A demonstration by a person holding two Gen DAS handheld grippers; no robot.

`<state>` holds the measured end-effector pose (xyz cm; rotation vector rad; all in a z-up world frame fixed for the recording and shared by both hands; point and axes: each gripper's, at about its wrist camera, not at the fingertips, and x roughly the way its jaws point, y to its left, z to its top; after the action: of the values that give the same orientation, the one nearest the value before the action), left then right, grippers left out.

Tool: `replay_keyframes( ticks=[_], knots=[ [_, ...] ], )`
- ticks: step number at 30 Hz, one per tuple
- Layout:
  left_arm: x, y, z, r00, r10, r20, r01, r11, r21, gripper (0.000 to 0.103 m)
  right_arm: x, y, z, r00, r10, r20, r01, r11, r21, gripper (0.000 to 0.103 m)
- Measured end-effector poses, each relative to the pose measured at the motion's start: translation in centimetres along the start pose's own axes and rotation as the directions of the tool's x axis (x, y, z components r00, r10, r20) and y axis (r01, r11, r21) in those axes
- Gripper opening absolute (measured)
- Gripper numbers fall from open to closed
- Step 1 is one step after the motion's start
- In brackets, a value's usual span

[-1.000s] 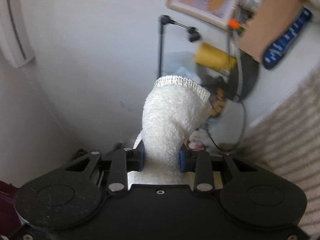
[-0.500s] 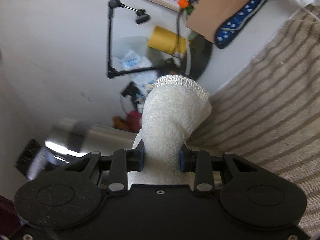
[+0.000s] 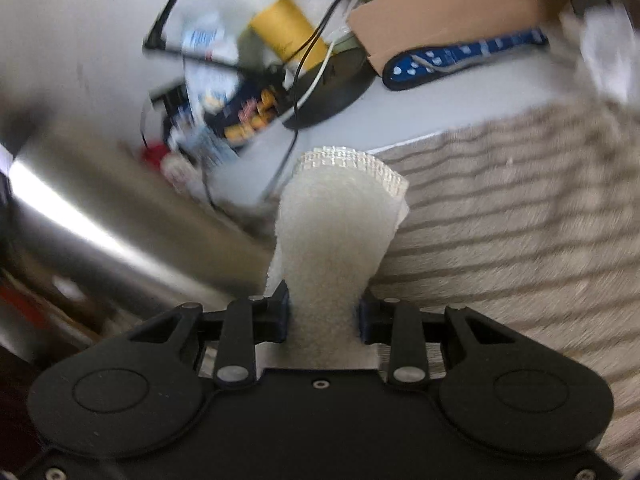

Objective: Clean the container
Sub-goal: 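Rotate the tumbler with the left gripper while the right gripper wipes its lid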

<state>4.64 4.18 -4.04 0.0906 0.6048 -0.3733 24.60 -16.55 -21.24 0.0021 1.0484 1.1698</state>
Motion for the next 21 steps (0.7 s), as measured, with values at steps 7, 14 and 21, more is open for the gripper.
replay_keyframes(
  ticks=[7,14,21],
  knots=[
    [1.5,0.6,0.4,0.999,0.030,-0.044,-0.034,0.995,-0.095,0.078,-0.6,-0.4,0.3,0.998,0.056,0.030,-0.057,0.997,0.047,0.030],
    [2.9,-0.1,1.3,0.997,0.068,-0.042,-0.077,0.953,-0.292,0.085,-1.7,1.0,0.6,0.994,0.080,0.076,-0.085,0.994,0.064,0.030],
    [3.2,0.6,2.5,0.989,0.113,-0.094,-0.145,0.854,-0.499,0.086,-3.2,2.5,0.3,0.992,0.082,0.099,-0.087,0.995,0.056,0.030]
  ],
)
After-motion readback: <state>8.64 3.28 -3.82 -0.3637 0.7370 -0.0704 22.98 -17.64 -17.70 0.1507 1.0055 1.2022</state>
